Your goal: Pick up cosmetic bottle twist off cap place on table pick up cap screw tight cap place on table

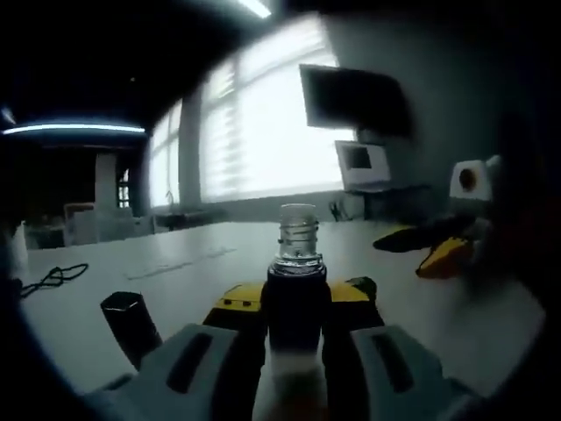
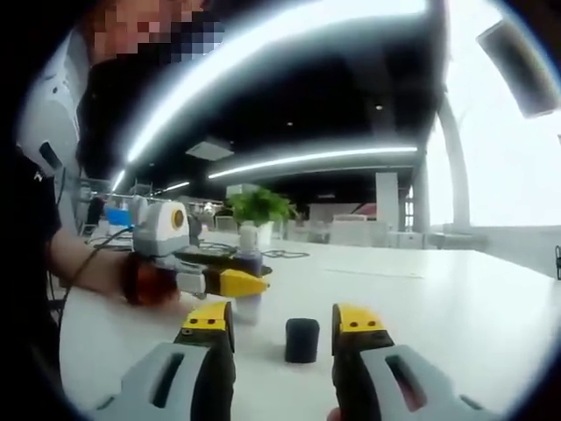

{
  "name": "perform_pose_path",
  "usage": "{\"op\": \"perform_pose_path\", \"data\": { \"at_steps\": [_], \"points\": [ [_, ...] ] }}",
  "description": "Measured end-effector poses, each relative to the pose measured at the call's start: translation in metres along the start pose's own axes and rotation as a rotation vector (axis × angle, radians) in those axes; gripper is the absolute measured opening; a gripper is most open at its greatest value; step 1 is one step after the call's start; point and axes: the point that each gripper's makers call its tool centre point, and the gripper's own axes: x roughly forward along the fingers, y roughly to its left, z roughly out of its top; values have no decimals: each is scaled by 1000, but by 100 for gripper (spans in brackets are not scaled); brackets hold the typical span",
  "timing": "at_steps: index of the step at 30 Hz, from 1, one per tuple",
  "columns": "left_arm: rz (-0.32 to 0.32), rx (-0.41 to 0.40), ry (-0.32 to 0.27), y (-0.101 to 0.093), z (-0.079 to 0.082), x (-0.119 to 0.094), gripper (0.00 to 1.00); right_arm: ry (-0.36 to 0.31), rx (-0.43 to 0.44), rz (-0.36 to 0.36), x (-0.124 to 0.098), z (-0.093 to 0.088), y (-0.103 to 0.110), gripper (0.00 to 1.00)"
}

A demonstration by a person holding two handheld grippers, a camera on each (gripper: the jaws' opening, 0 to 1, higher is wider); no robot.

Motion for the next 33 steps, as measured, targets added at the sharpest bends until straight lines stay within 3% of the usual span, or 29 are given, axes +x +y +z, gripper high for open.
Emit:
{"op": "perform_pose_path", "data": {
  "at_steps": [7,9,19,33],
  "points": [
    [-6,-48,9,-1,-1,0,14,-3,8,-5,0,1,-2,36],
    [-31,0,6,-5,1,0,14,-6,9,-5,-1,1,-2,36],
    [-117,-69,5,-18,2,-9,14,-4,10,-13,-1,1,-4,35],
    [-180,-80,-60,-30,16,-49,14,-3,10,-16,0,1,-5,33]
  ]
}}
